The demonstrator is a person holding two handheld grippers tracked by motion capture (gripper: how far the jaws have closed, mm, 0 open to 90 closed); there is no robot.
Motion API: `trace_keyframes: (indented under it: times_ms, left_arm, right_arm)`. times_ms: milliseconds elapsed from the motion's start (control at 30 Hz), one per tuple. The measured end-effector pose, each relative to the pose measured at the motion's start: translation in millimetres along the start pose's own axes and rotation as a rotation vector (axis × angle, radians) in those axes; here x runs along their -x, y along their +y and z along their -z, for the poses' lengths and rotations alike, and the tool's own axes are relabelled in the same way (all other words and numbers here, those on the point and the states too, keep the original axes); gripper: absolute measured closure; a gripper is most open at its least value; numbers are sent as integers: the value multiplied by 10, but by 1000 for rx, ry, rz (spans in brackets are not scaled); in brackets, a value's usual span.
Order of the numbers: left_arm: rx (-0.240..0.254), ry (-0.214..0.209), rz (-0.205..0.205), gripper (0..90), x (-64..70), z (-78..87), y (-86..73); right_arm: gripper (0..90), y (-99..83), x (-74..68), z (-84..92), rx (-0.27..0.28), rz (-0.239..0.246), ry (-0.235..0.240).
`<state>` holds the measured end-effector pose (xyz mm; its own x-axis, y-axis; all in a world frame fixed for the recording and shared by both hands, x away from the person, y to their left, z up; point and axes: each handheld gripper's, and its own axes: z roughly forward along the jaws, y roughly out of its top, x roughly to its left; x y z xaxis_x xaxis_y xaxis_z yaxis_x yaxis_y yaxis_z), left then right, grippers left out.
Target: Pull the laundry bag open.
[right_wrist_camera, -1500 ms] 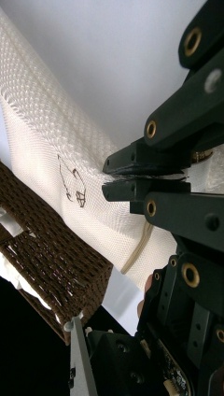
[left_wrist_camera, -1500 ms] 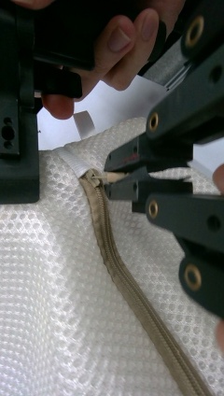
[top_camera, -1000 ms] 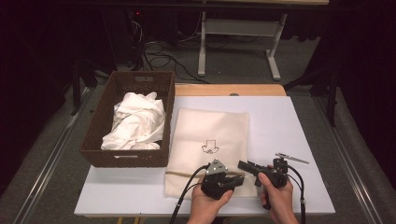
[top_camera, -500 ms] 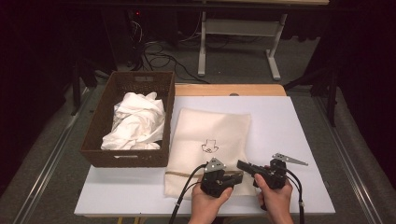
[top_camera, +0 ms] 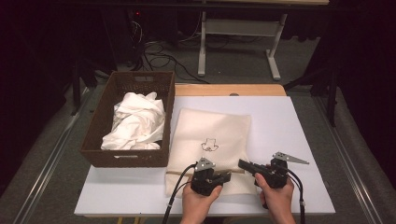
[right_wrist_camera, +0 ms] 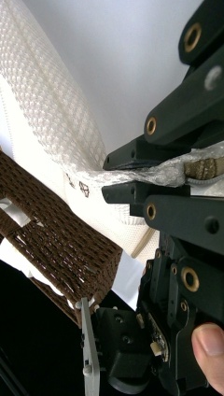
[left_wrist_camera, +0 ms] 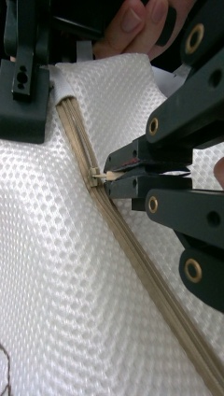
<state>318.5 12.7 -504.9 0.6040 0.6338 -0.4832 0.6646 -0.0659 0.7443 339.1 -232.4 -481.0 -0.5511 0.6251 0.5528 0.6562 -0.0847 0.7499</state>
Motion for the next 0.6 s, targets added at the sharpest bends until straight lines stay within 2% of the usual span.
trace_keyframes:
  times_ms: [233,267,467,600]
  left_arm:
    - [-6,18,-15,864,-4,13,-3]
    - [-10,35,-14,864,-17,22,-2]
    - [-11,53,16,864,-97,51,-40]
    - [-12,63,15,864,-119,69,-53]
  right_arm:
    - [856,1,-4,1,-3,18,-15]
    - [856,3,-3,5,-1,17,-17]
    - [856,14,14,31,0,26,-29]
    - [856,14,12,23,-1,36,-34]
